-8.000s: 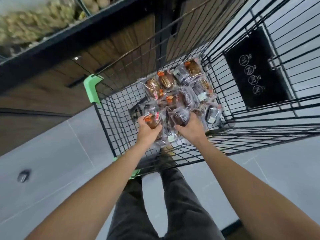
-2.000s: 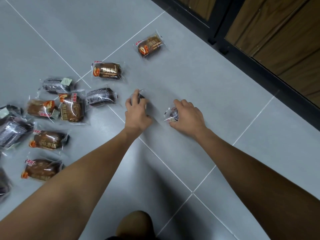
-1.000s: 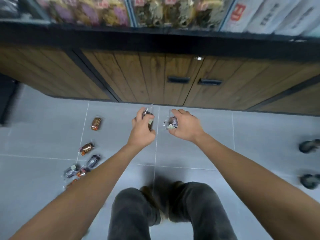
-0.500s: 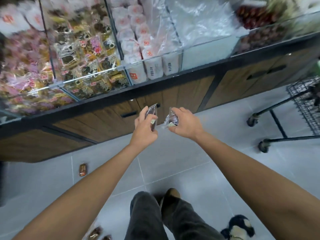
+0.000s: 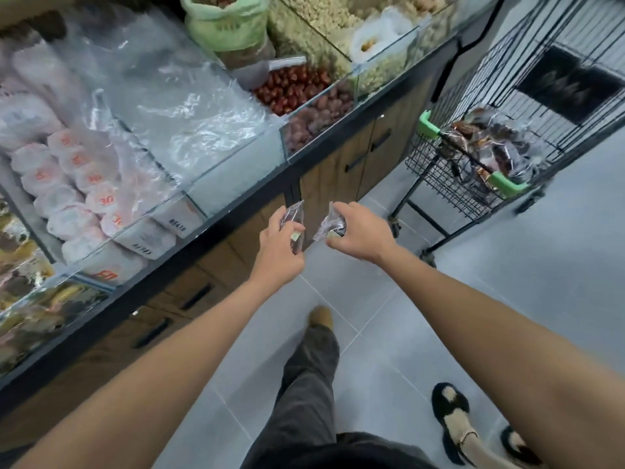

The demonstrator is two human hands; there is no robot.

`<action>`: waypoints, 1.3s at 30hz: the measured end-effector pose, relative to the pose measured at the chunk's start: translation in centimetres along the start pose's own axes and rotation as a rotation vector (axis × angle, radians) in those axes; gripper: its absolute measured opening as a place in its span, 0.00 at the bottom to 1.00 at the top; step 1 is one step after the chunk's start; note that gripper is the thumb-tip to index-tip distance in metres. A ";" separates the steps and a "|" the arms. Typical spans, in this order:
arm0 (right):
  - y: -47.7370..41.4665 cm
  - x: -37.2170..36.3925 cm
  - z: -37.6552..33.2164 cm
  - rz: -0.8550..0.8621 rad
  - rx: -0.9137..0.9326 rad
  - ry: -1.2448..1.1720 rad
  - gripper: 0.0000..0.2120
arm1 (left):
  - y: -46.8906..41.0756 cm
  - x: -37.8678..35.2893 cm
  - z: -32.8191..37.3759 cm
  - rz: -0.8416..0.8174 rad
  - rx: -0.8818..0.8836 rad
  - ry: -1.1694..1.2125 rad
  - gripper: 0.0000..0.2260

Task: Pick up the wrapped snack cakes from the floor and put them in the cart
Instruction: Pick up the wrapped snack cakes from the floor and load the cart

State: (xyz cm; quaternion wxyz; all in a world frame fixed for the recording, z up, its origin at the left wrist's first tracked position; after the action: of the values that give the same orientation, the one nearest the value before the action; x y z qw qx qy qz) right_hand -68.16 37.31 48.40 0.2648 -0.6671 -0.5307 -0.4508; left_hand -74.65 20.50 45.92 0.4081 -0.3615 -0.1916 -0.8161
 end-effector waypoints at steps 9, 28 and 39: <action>-5.9 8.1 11.8 0.134 -0.279 -0.030 0.24 | -16.2 -6.2 8.9 -0.147 -0.256 -0.008 0.16; -15.8 19.6 38.6 0.285 -0.597 -0.124 0.26 | -38.7 -24.3 30.2 -0.497 -0.319 0.030 0.17; -21.1 14.8 52.7 -0.001 -0.707 -0.192 0.33 | -47.4 -37.4 30.4 -0.655 -0.032 -0.088 0.17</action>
State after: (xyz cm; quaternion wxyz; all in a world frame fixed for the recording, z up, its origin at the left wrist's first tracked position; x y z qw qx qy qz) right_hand -70.84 94.32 34.95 -0.0334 -0.7564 -0.3647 -0.5420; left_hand -84.46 86.83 37.34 0.1096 -0.3221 -0.3023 -0.8904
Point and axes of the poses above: each hand's wrist, its own y-axis away from the middle knuckle, its own x-axis out of the back of the hand, z = x × y, the point moved 2 cm from there along -y, towards the middle knuckle, and after that the axes turned 1 degree about y, right-handed, at the moved point
